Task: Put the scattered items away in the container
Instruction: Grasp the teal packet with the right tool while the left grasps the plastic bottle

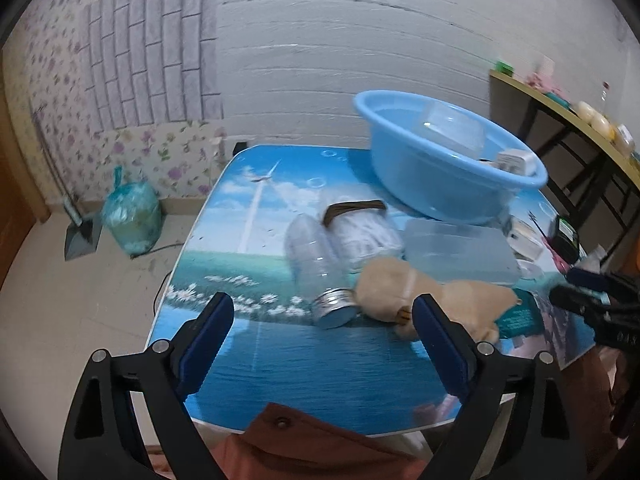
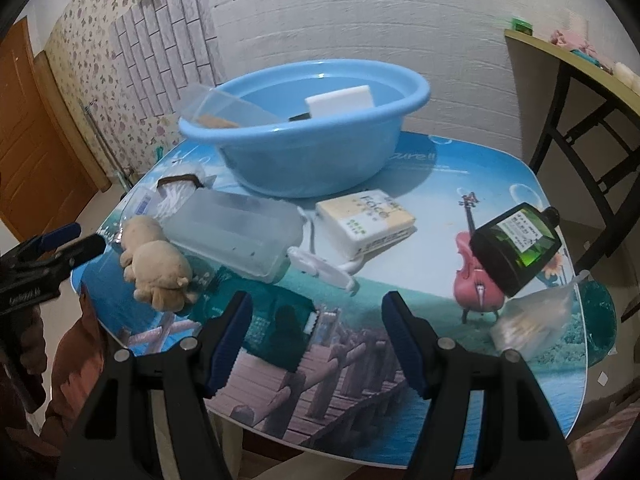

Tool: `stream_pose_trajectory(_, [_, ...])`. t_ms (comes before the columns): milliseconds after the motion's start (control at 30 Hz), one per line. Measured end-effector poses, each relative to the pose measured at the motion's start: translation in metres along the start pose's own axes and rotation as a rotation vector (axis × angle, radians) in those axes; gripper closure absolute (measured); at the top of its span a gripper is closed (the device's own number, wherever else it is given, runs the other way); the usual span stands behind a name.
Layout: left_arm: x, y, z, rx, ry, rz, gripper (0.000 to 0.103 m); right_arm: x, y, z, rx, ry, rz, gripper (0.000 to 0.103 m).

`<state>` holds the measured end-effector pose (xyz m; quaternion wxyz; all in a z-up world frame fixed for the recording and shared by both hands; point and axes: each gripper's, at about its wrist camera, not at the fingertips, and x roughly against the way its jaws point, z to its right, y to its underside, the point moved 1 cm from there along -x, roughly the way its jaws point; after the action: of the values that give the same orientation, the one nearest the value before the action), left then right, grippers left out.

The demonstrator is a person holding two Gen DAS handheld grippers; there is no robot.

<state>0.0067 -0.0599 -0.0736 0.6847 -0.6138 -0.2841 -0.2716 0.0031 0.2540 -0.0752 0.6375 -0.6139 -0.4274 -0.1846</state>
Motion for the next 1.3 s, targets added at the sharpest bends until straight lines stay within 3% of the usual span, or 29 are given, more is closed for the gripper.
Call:
stream_pose_trajectory(300, [-0.007, 0.005, -0.018, 0.037, -0.012, -0.016, 0.012, -0.017, 0.009, -0.029, 0.115, -0.028, -0.064, 0.028])
stream_pose_trajectory(567, [-0.013, 0.006, -0.029, 0.056, -0.011, -0.027, 0.012, -0.031, 0.012, -0.044, 0.18, 0.023, -0.088, 0.027])
stream_pose_trajectory(833, [-0.027, 0.003, -0.035, 0.078, -0.014, -0.048, 0.012, -0.032, 0.009, -0.031, 0.134, 0.068, -0.09, 0.025])
stream_pose_trajectory(1067, [-0.041, -0.004, -0.031, 0.076, 0.011, -0.053, 0.012, -0.026, 0.005, -0.022, 0.059, 0.018, -0.078, 0.025])
stream_pose_trajectory(1300, [-0.054, -0.013, -0.027, 0.073, 0.015, -0.058, 0.012, -0.037, 0.003, -0.034, 0.082, 0.022, -0.097, 0.025])
